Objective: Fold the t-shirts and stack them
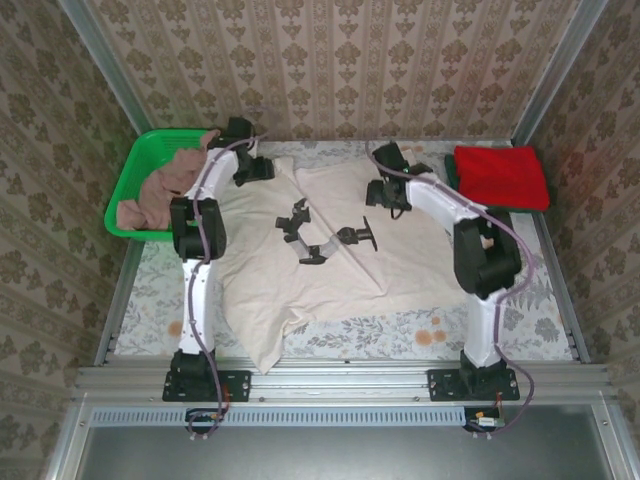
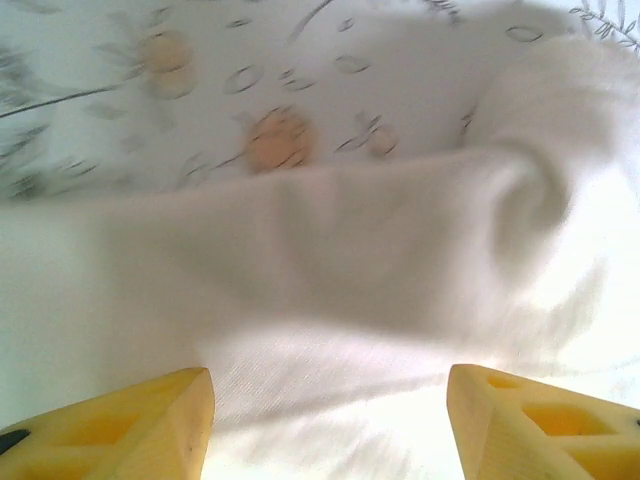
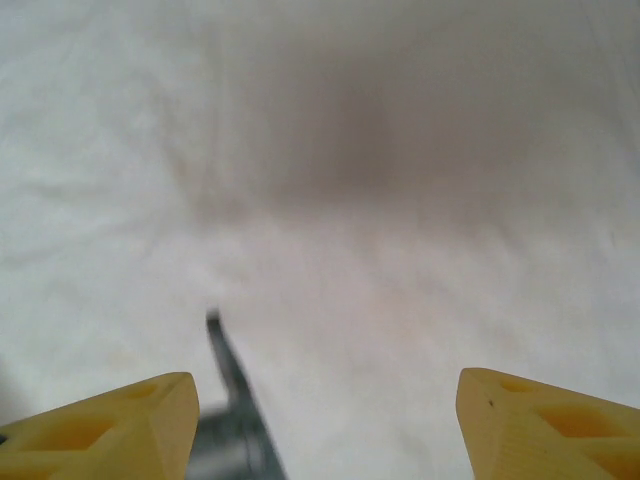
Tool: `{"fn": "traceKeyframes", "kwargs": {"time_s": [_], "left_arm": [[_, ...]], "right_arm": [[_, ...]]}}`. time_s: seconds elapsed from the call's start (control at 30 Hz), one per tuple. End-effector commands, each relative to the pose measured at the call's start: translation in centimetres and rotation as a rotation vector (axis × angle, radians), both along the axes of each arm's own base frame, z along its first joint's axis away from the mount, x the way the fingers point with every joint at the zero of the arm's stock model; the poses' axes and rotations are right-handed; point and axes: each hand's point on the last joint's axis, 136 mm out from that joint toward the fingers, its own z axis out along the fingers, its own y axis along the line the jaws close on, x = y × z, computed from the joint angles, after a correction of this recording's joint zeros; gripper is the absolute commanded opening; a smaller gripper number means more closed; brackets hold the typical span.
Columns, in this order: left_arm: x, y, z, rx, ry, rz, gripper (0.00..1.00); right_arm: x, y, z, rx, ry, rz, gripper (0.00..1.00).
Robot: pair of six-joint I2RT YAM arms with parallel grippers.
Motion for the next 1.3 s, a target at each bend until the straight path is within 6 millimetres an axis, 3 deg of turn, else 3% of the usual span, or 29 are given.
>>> {"fn": "traceKeyframes", "kwargs": {"time_s": [0.0, 0.1, 0.23, 0.43, 0.57, 0.73, 0.83, 0.93, 1.03, 1.17, 1.27], "left_arm": [[-2.0, -0.9, 7.0, 0.000, -0.118, -0.061, 0.65], [-4.8, -0.8, 8.3, -0.023, -0.144, -0.067, 0.68], [-8.5, -0.4, 8.3, -0.048, -0.134, -0.060, 0.68], [-13.1, 0.3, 7.3, -0.082, -0.135, -0.036, 0.70], [-13.8, 0.9, 5.3, -0.070, -0.106, -0.012, 0.71], [-11.5, 0.3, 1.6, -0.063, -0.022, -0.016, 0.70], [-9.0, -1.1, -0.2, -0.081, 0.012, -0.041, 0.70], [-6.5, -2.4, -2.1, -0.068, 0.052, -0.071, 0.70], [-4.5, -2.1, -4.5, -0.063, 0.120, -0.054, 0.68], [-3.2, -0.5, -6.0, -0.068, 0.157, -0.017, 0.68], [-2.9, 1.0, -5.0, -0.079, 0.144, 0.017, 0.68]], "right_arm": [[0.7, -0.5, -3.7, -0.075, 0.165, 0.078, 0.69], [2.9, -1.5, -5.1, -0.105, 0.205, 0.043, 0.69], [3.9, -3.4, -6.5, -0.130, 0.282, 0.008, 0.69], [4.1, -9.6, -8.1, -0.141, 0.348, -0.163, 0.70], [4.3, -12.1, -8.5, -0.059, 0.353, -0.243, 0.69], [4.2, -12.5, -7.8, -0.017, 0.337, -0.274, 0.69], [4.6, -11.6, -6.2, 0.042, 0.292, -0.264, 0.69], [5.4, -10.1, -2.6, 0.113, 0.198, -0.229, 0.71], [5.2, -8.2, 1.2, 0.122, 0.135, -0.153, 0.75], [2.5, -5.0, 4.8, 0.085, 0.087, -0.019, 0.78], [-1.7, -0.4, 6.6, 0.084, 0.000, 0.182, 0.76]]}}
